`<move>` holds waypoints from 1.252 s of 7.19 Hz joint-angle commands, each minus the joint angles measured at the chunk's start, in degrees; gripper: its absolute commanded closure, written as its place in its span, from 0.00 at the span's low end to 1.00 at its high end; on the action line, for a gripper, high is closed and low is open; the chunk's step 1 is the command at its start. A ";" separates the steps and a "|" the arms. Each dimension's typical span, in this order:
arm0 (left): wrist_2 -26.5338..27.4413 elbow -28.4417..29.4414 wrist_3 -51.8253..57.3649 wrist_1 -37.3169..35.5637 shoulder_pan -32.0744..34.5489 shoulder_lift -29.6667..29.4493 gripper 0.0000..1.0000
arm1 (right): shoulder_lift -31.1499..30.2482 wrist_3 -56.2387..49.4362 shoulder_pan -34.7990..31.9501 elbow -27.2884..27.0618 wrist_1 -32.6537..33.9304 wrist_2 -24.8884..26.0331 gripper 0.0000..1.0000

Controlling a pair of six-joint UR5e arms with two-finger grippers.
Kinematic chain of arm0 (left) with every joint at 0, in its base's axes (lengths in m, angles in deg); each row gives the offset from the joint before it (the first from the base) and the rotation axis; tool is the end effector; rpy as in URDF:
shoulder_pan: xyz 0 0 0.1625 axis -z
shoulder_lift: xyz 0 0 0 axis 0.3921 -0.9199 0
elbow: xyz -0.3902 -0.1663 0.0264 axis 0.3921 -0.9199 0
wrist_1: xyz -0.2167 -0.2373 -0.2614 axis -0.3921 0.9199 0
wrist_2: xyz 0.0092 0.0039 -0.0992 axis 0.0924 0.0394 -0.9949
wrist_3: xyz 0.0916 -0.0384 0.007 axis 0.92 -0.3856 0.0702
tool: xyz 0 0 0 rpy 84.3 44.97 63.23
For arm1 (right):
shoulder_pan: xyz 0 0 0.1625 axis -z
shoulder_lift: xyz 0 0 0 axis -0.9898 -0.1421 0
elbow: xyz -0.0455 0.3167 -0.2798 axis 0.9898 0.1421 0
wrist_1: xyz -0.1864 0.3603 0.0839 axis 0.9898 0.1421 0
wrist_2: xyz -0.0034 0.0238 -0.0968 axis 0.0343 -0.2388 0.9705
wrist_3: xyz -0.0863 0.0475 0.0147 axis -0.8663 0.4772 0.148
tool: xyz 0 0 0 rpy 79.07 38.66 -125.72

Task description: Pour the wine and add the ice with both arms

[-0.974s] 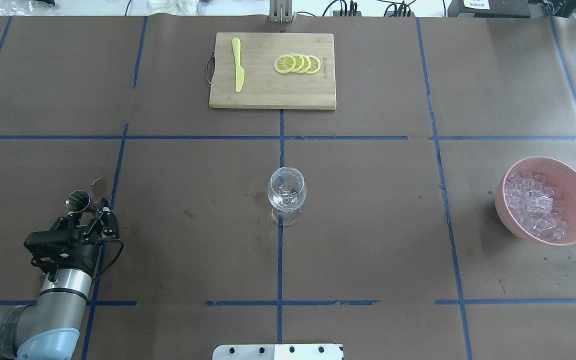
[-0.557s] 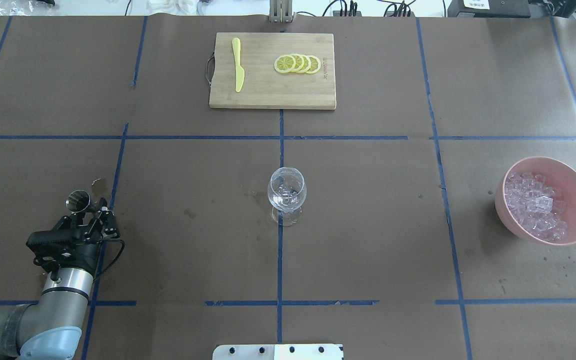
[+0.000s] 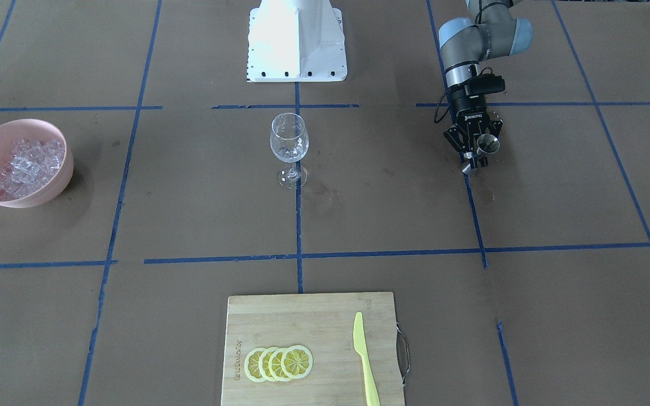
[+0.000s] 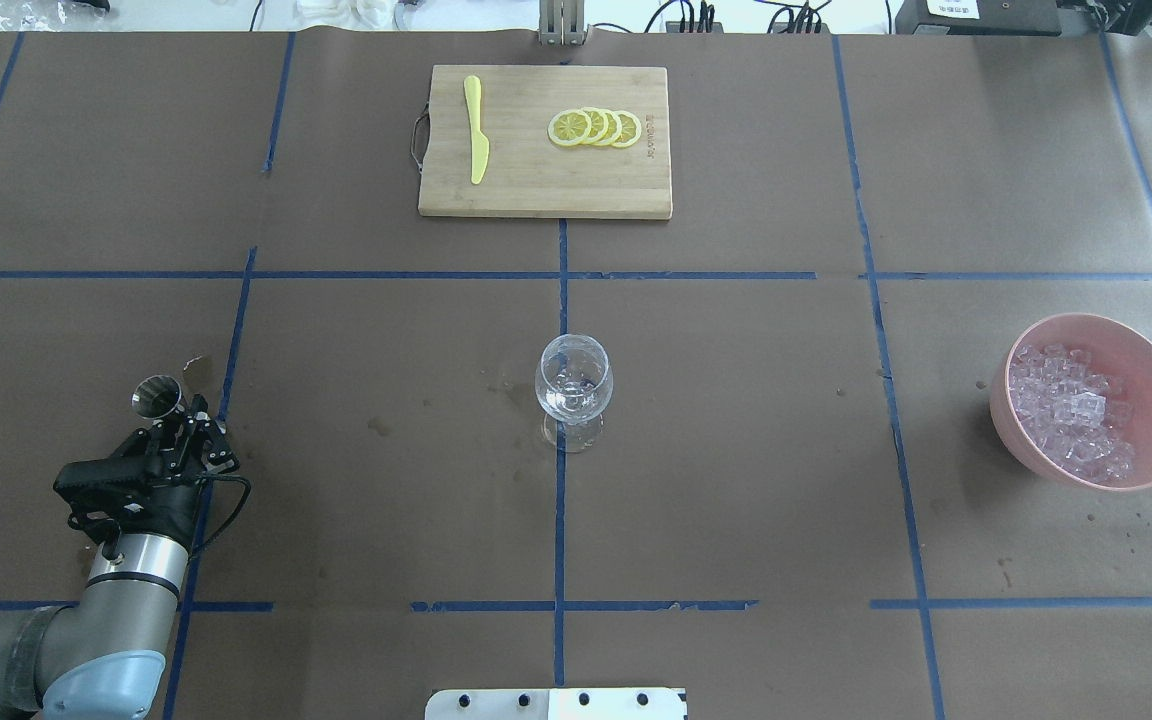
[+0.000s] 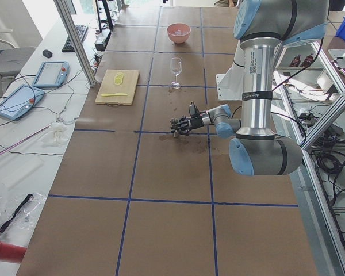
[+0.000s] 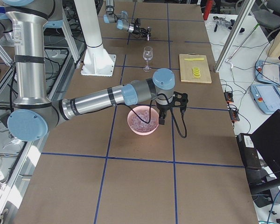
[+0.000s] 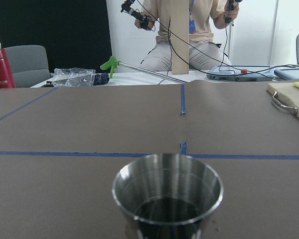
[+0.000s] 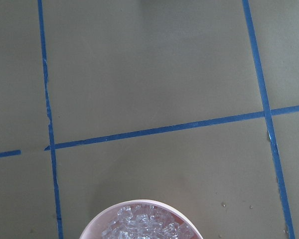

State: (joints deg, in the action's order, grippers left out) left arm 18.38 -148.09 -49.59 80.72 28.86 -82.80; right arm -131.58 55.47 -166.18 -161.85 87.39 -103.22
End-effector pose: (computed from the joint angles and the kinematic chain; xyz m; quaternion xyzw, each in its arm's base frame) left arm 0.4418 -0.2687 0.5015 0.4974 0.2743 -0.2644 0.7794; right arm 0.0079 -0.4880 0.4937 0.0212 -0.4498 0.0984 0.8874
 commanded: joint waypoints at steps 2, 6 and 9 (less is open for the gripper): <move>-0.17 -7.57 2.39 0.14 1.51 0.14 1.00 | 0.06 -0.06 0.50 -0.04 -0.31 0.00 0.00; -0.08 -12.31 14.70 0.40 4.14 -4.77 1.00 | -1.60 7.02 7.07 -0.30 -8.79 5.44 0.00; -0.52 -12.50 26.54 0.49 9.32 -10.40 1.00 | -4.85 17.33 14.01 -0.30 -19.10 9.48 0.00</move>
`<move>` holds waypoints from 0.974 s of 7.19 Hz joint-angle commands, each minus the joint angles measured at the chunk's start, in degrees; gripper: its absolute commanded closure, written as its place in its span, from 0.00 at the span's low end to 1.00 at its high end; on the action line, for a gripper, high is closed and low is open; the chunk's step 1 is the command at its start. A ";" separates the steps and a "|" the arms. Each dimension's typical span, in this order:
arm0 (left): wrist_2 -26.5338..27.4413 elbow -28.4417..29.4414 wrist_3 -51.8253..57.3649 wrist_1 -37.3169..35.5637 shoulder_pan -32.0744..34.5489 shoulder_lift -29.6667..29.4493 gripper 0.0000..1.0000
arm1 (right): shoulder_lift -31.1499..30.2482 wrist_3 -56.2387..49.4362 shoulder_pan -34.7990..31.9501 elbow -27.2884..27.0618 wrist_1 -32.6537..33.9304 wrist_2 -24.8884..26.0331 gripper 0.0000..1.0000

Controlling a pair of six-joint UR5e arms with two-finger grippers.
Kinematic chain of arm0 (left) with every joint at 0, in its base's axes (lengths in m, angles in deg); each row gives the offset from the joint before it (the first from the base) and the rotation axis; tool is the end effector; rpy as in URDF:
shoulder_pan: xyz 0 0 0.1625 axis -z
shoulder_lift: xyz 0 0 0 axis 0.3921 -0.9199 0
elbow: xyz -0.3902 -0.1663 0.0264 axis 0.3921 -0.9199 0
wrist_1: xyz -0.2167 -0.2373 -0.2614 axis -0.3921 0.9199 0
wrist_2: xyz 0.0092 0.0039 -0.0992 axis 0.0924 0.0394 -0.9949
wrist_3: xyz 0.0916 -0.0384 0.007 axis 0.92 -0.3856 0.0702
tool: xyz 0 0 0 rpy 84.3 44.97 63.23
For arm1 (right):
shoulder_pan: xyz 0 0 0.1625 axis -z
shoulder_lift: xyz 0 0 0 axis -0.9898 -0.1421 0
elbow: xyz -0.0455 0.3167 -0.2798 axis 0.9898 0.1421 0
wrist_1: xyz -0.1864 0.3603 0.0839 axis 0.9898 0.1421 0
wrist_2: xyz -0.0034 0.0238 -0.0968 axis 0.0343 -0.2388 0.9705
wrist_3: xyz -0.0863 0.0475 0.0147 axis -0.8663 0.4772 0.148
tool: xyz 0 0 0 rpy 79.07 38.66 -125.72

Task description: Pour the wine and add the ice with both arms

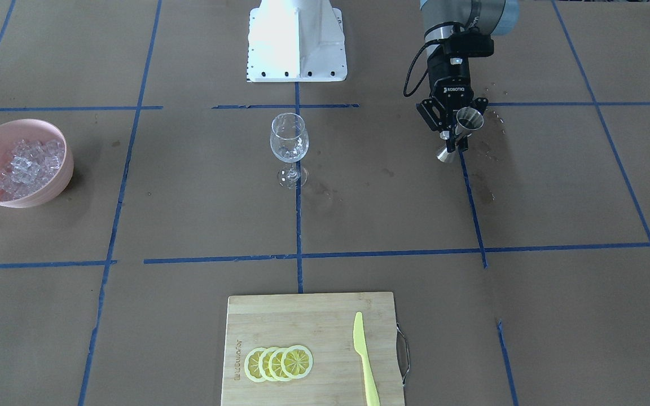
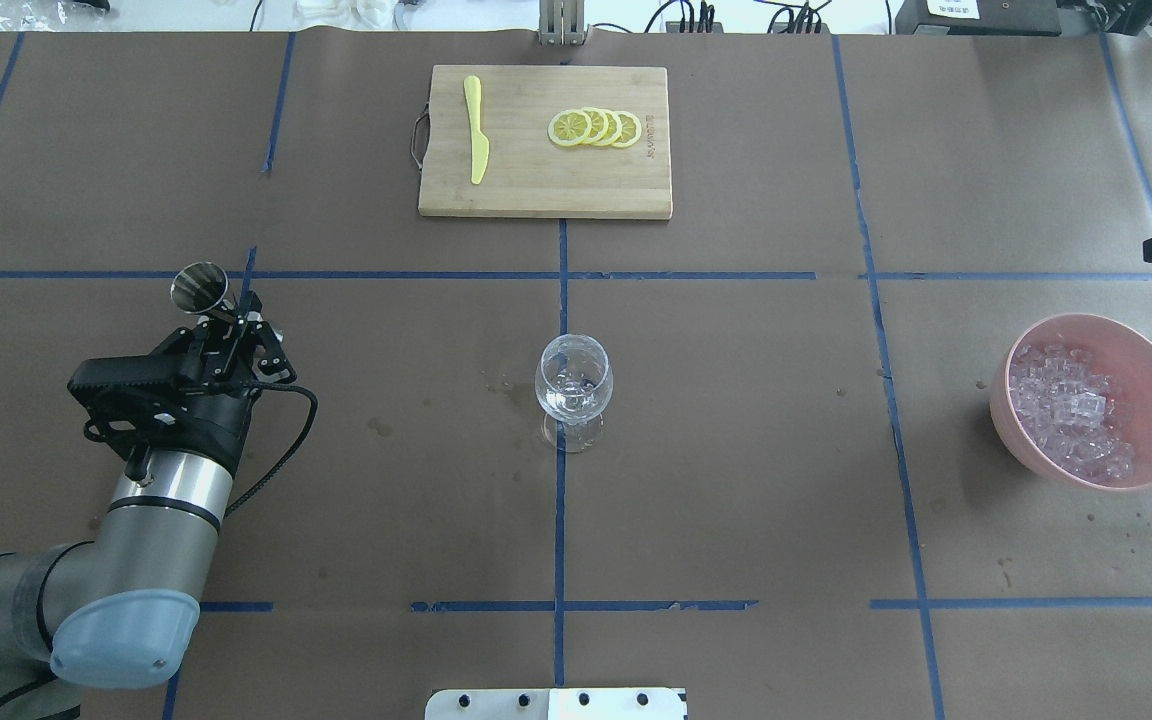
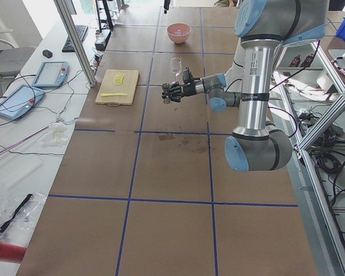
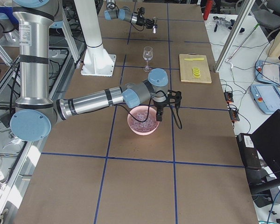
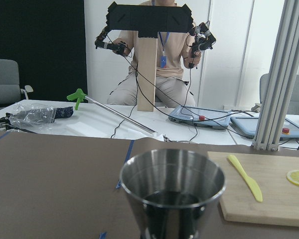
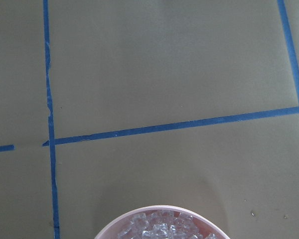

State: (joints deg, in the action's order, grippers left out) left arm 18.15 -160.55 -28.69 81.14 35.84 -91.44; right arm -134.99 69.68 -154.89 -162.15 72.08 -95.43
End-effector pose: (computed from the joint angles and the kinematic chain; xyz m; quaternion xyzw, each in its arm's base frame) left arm 0.4061 -0.3202 0.3283 0.5405 0.2982 -0.2582 0.7432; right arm -0.0758 -0.4722 0.4969 0.0437 -0.4318 0.0947 0.8959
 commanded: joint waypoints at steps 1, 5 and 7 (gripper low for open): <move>-2.11 -0.12 11.17 0.07 3.58 -2.55 1.00 | -3.45 5.56 5.10 0.00 -8.16 3.70 0.00; -8.44 -0.30 16.59 -0.02 3.51 -10.45 1.00 | -5.93 11.74 12.67 -1.76 -11.11 8.02 0.00; -8.46 -0.82 19.82 -0.19 2.37 -14.14 1.00 | -6.89 11.74 14.60 -2.02 -11.20 9.79 0.00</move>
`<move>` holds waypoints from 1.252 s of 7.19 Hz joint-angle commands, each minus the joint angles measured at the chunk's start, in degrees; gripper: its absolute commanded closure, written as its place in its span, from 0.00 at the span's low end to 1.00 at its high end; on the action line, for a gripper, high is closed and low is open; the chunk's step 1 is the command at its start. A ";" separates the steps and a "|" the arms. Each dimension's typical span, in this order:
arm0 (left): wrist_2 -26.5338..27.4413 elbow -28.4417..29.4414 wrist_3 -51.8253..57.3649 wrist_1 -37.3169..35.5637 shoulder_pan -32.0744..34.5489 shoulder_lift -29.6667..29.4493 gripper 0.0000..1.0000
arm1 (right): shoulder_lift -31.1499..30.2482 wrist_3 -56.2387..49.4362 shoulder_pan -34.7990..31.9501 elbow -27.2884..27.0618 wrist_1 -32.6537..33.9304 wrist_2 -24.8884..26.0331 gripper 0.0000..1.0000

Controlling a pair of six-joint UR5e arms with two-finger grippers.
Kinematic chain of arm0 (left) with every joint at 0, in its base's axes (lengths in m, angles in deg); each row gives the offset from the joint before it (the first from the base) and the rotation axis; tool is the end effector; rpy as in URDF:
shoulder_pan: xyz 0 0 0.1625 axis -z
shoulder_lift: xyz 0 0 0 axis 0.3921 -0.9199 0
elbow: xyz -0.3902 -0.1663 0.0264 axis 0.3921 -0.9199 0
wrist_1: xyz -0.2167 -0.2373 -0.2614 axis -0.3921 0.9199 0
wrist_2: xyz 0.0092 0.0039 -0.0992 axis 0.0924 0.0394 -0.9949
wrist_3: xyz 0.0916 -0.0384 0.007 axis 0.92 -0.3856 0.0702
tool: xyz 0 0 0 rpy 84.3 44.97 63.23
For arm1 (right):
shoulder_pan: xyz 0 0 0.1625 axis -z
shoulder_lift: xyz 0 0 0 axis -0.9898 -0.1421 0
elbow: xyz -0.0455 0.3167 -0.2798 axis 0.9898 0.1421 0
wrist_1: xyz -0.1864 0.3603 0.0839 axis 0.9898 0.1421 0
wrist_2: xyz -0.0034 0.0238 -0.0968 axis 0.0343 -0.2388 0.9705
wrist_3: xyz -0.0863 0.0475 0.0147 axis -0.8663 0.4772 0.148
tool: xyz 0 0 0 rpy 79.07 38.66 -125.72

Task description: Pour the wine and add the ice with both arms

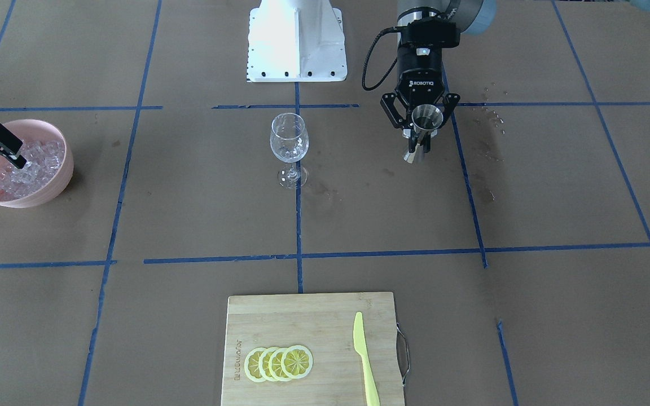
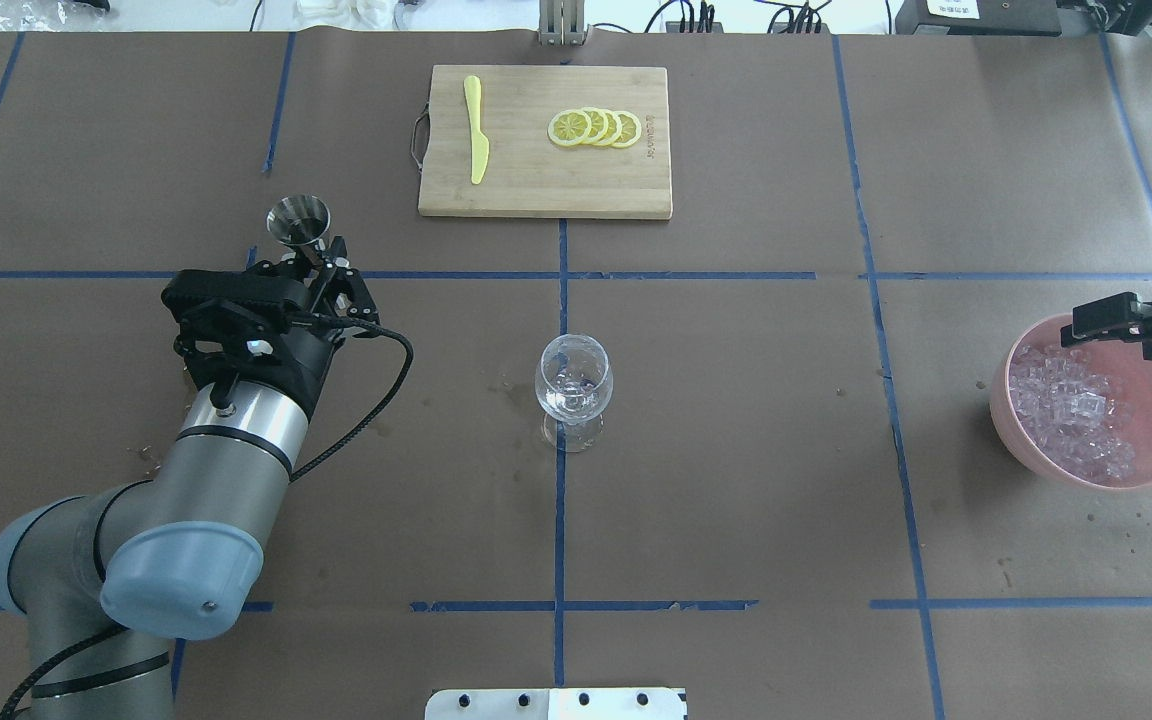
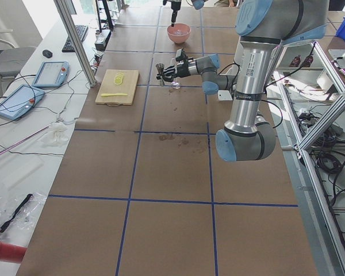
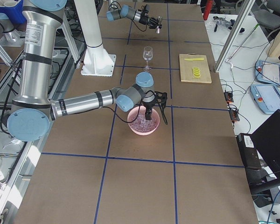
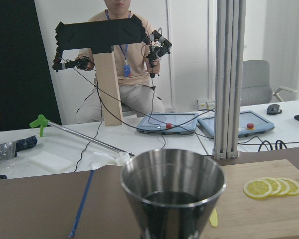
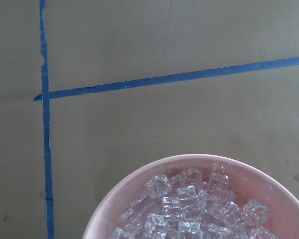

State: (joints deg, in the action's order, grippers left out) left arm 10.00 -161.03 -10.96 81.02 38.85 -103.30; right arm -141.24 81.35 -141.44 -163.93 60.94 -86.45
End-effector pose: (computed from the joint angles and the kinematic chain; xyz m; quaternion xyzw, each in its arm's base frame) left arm 0.4223 -0.3432 0.2302 0.5489 0.3167 -0.1758 0.7533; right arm -0.1564 -0.4193 0.5145 0.0444 -0.4142 0.0858 0.9050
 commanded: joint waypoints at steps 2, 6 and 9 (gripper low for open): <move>-0.22 -0.35 4.99 -0.77 -5.37 -6.93 1.00 | -3.10 0.07 2.39 -2.61 -0.06 1.07 0.00; 1.96 1.93 21.14 -0.78 -8.55 -9.67 1.00 | -3.46 0.07 2.57 -2.79 -0.06 1.16 0.00; 7.95 6.58 36.34 -0.87 -9.70 -12.31 1.00 | -3.37 0.07 2.66 -2.88 -0.14 1.07 0.00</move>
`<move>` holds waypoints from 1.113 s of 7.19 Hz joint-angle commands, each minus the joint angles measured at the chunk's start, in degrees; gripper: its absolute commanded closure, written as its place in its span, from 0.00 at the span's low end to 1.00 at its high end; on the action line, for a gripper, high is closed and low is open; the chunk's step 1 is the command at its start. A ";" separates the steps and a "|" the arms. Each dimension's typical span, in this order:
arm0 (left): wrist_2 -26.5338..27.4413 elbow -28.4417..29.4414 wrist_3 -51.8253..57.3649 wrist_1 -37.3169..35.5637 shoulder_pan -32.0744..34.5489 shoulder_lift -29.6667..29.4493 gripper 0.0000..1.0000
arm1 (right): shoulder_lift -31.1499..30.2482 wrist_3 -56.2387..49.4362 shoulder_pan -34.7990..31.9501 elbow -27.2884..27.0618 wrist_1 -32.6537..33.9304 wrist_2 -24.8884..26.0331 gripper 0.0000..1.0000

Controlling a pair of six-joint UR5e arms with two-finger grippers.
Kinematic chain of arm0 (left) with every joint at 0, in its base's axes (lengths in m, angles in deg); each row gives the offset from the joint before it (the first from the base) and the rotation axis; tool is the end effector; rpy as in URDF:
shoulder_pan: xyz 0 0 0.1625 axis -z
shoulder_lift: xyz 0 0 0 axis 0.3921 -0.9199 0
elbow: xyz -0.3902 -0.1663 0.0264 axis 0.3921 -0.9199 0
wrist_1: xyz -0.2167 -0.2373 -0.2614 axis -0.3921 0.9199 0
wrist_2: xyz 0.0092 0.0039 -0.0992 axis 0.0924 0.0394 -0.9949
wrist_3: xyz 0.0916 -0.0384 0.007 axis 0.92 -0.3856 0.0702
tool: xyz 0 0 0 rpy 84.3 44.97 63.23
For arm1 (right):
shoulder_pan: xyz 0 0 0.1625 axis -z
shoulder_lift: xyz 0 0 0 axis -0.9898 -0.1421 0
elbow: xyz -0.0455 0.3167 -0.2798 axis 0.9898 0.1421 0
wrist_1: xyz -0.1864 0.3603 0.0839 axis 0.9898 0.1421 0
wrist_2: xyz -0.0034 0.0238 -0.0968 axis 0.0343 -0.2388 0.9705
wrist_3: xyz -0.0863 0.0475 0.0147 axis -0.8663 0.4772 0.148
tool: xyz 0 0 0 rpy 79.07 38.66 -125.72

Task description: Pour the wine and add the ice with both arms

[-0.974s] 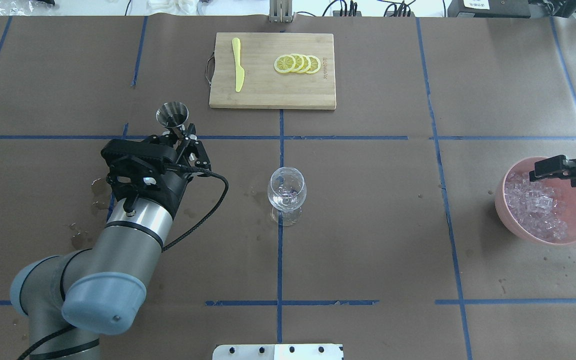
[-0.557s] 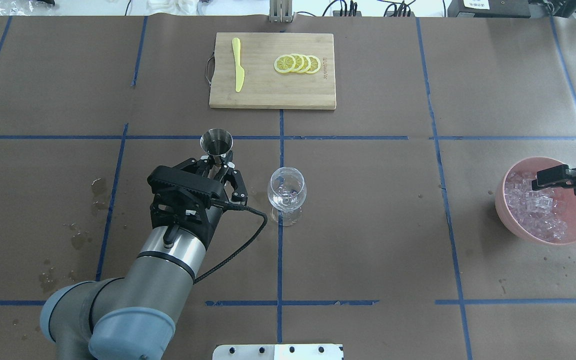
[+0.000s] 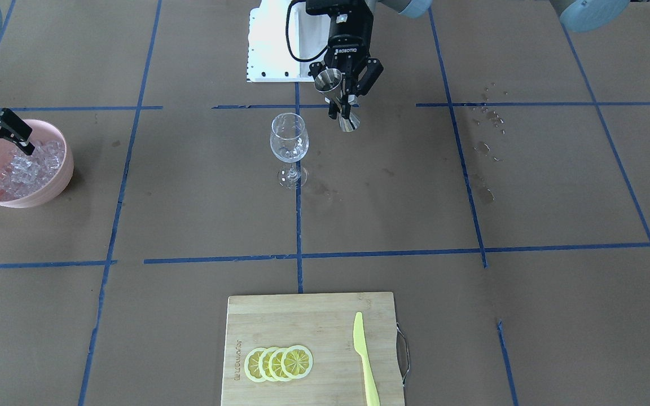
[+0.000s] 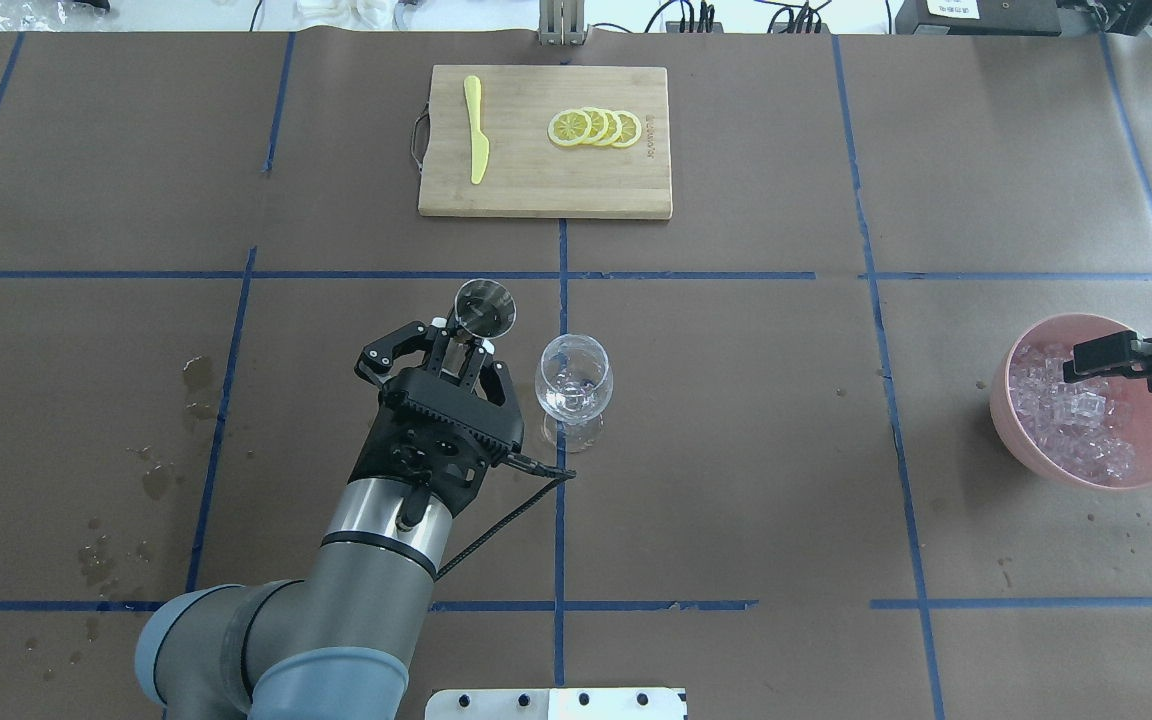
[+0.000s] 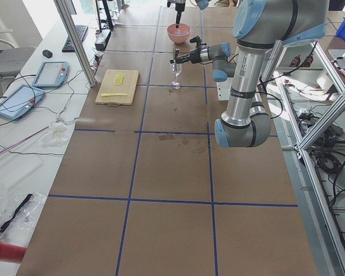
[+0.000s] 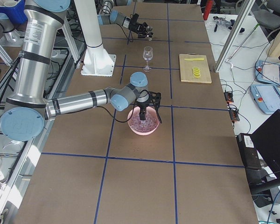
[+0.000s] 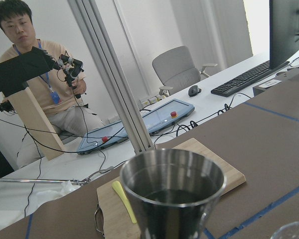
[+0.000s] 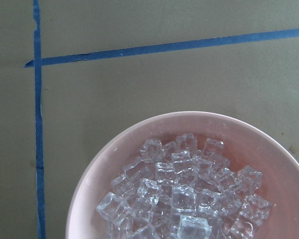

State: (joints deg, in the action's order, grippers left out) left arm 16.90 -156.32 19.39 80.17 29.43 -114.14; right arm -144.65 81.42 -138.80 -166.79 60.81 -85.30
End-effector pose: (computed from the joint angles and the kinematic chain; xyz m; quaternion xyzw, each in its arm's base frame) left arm 0.4991 -0.2786 0.1600 0.6296 0.2083 0.0255 0.7480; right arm -0.1613 -0.3929 0.5149 0.0389 -0.4072 0.0702 0.9098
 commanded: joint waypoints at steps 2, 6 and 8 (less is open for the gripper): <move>2.10 2.41 13.30 -0.01 -0.63 -2.27 1.00 | 0.04 0.61 0.02 -0.37 -0.01 -0.07 0.00; 2.46 3.64 24.06 -0.01 -0.72 -2.36 1.00 | 0.04 0.79 0.02 -0.63 -0.36 -0.16 0.00; 2.46 4.52 29.75 -0.01 -0.72 -2.71 1.00 | 0.21 0.79 0.11 -0.63 -0.36 -0.16 0.00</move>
State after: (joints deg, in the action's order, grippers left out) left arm 19.35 -152.16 45.94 80.16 28.71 -116.70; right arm -144.53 82.21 -138.72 -167.37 60.47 -85.45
